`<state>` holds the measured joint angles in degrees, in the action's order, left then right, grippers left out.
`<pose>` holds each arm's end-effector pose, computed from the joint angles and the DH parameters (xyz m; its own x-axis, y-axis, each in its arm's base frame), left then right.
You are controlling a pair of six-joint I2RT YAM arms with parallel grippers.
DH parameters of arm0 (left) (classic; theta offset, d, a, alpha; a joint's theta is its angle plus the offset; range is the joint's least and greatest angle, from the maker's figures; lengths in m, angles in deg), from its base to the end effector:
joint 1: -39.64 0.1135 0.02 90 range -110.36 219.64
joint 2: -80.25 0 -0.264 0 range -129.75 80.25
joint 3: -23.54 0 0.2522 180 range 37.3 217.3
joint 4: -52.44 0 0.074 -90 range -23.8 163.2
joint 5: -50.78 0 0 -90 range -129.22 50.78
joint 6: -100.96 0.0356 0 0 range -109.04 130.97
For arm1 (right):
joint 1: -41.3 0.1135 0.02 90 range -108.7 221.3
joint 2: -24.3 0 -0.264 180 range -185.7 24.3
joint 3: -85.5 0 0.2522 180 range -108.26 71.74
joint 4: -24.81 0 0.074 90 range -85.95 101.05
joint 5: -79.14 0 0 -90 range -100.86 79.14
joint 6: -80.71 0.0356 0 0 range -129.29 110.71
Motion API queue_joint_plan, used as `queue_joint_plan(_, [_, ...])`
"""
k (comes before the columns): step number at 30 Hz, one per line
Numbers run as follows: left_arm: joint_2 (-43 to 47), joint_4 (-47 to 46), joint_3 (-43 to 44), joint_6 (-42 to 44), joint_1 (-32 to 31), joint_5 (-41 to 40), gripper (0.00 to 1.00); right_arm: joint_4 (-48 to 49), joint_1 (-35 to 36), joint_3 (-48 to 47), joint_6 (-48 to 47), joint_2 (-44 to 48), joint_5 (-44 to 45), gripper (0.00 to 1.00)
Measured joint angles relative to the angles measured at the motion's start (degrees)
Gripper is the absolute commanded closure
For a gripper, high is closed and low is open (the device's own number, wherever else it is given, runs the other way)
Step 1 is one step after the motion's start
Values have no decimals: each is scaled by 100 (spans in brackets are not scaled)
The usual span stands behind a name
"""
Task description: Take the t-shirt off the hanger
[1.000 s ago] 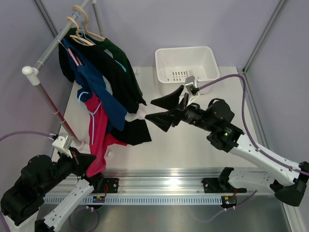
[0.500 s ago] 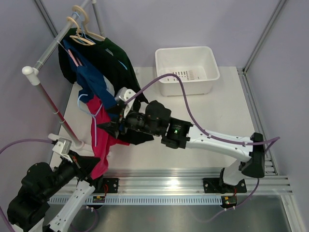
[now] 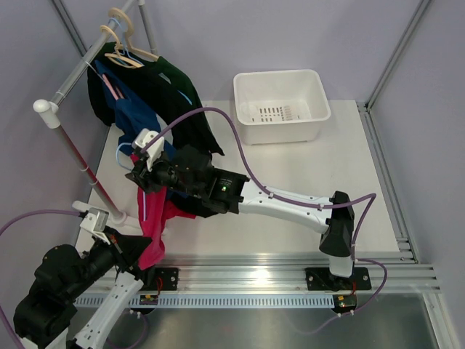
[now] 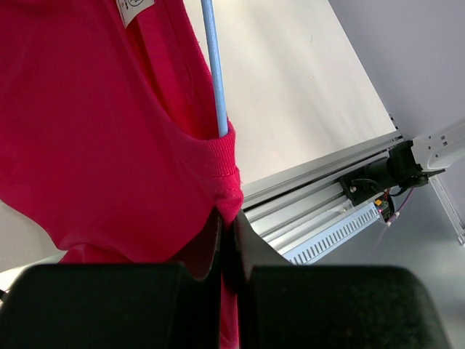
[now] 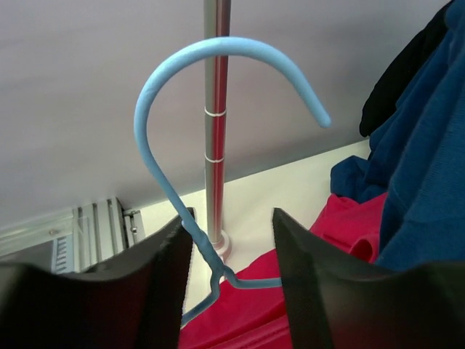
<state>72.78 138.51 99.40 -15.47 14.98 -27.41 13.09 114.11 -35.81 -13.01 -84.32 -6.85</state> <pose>-0.0441 0.0122 0.3492 -0.5078 -0.2463 -0.8255 0.4016 0.7801 -0.4797 0.1383 0.4386 0.4209 0.0655 -0.0073 -0.9978 -0.9300 0.3619 -0.0637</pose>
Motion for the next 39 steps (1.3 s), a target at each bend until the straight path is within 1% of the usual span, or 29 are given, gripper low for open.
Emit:
queue_joint_plan(1, [0,0,0,-2,0,0,100,-20,0,-26,-17,-31,-4,62])
queue_joint_plan(2, [0,0,0,-9,0,0,100,-70,4,-26,-37,-35,-20,79])
queue_joint_plan(3, [0,-20,2,-15,2,-9,100,-90,9,-22,-57,-35,-61,90])
queue_joint_plan(4, [0,-24,13,-33,2,4,100,-81,24,-9,-157,-35,-39,100])
queue_joint_plan(5, [0,-7,46,-63,2,15,94,-87,26,17,-234,-22,-44,100])
queue_joint_plan(6, [2,2,101,-101,7,44,68,-55,24,83,-260,-4,-39,100])
queue_joint_plan(7, [2,11,153,-107,4,87,51,-4,17,157,-258,20,-63,100])
queue_joint_plan(9, [13,-146,284,-195,-11,463,16,20,20,321,-223,96,-181,100])
queue_joint_plan(10, [46,-286,361,-284,-13,623,1,20,20,439,-201,160,-280,100])
queue_joint_plan(13, [275,-815,623,-651,-17,1073,1,-33,20,846,-48,439,-702,100])
queue_joint_plan(16, [409,-1123,1088,-911,-17,1263,1,-120,26,1370,164,890,-1147,100])
queue_joint_plan(20, [404,-1386,1711,-1078,-17,1279,1,-127,26,2341,472,1862,-1554,100])
queue_joint_plan(24, [393,-1502,1825,-1115,-17,1189,1,-251,26,3189,669,3021,-1593,100])
queue_joint_plan(27, [326,-1515,1681,-1088,-17,1113,1,-645,35,3639,752,3991,-1353,100])
queue_joint_plan(32, [107,-1797,1080,-901,-17,1069,1,-1805,52,3735,761,5475,-146,100])
queue_joint_plan(36, [-374,-2232,621,-640,-17,1248,1,-2734,52,3558,553,6142,570,100])
queue_joint_plan(39, [-1137,-2662,555,-323,-17,1506,1,-3421,55,3161,308,6279,992,100])
